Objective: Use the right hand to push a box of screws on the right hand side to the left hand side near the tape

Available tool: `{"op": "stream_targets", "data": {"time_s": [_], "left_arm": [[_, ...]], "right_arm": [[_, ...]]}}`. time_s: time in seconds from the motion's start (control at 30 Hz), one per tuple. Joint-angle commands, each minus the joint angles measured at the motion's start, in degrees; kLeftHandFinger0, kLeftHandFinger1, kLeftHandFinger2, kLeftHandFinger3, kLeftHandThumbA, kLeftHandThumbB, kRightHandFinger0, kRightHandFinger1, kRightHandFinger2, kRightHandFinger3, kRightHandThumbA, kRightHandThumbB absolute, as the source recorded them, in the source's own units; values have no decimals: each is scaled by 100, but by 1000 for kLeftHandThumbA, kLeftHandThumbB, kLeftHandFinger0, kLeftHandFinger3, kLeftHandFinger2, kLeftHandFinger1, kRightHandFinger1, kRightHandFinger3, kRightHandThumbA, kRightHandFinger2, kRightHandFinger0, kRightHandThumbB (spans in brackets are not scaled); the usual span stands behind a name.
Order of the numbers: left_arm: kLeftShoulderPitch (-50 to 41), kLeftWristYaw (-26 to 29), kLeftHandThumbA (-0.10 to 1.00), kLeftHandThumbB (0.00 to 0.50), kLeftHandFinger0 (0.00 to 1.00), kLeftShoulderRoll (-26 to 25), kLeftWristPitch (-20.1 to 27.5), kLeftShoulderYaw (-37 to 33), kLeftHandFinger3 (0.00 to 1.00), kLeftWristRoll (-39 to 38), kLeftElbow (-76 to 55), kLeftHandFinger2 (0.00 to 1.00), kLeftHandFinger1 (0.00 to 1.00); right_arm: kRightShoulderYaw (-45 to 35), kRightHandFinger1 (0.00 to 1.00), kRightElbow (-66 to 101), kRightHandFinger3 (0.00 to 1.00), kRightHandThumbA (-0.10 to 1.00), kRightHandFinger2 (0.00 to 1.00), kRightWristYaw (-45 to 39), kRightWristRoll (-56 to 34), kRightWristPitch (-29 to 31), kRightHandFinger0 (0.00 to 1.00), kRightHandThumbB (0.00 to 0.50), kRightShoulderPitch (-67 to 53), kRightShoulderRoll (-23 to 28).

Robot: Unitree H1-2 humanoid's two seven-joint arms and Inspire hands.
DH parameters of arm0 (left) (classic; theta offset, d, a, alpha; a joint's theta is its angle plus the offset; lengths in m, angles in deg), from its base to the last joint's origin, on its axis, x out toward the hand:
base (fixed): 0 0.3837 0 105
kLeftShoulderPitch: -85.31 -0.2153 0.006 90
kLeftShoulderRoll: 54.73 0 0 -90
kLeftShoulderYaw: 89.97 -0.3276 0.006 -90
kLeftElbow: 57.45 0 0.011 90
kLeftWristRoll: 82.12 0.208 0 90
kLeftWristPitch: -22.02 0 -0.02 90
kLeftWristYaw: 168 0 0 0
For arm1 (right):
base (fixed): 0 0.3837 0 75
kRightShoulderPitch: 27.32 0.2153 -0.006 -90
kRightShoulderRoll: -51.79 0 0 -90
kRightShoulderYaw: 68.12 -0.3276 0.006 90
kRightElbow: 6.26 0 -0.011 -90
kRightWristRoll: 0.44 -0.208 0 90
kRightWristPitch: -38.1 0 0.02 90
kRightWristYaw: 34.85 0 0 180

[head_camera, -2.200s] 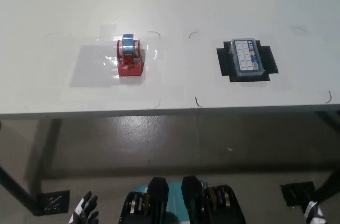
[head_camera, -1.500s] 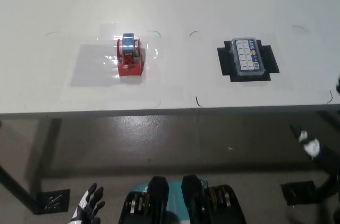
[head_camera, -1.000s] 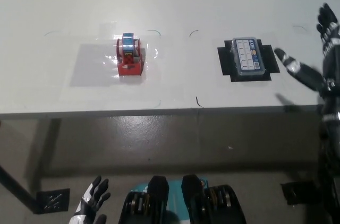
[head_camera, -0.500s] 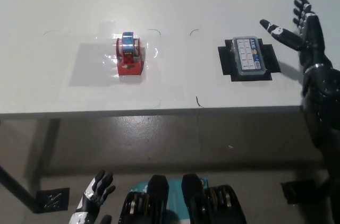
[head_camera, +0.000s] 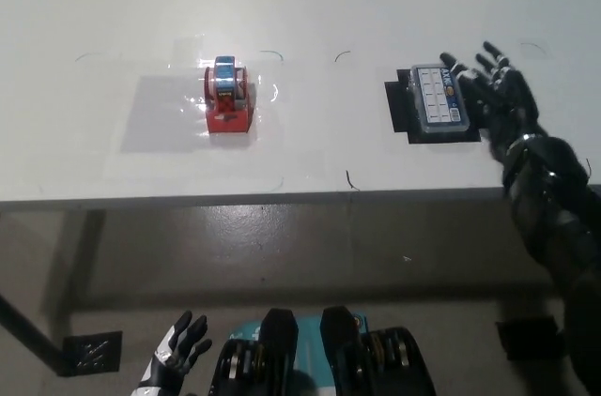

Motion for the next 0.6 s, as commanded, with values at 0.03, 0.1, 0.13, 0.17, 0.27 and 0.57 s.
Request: {"op": "stream_targets", "data": {"time_s": [0.03, 0.1, 0.13, 0.17, 0.27, 0.57], "left_arm": [[-32, -97, 836, 131, 1000, -31, 173, -29, 1000, -170, -160, 1000, 1000], [-24, -124, 832, 130, 1000, -39, 194, -31, 1000, -229, -140, 1000, 1000], [-20, -132, 833, 131, 1000, -43, 202, -29, 1000, -238, -133, 1000, 1000], [-20, -139, 835, 129, 1000, -48, 212, -29, 1000, -245, -125, 1000, 1000], [-19, -162, 836, 120, 1000, -71, 220, -21, 1000, -302, -89, 1000, 1000], [-22, -190, 833, 112, 1000, -43, 201, -42, 1000, -277, -142, 1000, 1000]], "right_arm": [[-324, 1000, -25, 1000, 1000, 1000, -383, -531, -48, 1000, 329, 44, -223], [-498, 1000, -35, 1000, 1000, 1000, -423, -684, -29, 1000, 337, -73, -328], [-626, 1000, -34, 1000, 1000, 1000, -459, -816, -45, 1000, 327, -120, -383], [-700, 1000, -33, 1000, 1000, 1000, -495, -884, -42, 1000, 326, -152, -420], [-1112, 1000, -38, 1000, 1000, 1000, -787, -1295, -105, 1000, 362, -253, -614], [-1954, 1000, -38, 1000, 1000, 1000, -1034, -1984, -205, 1000, 360, -372, -1018]]}}
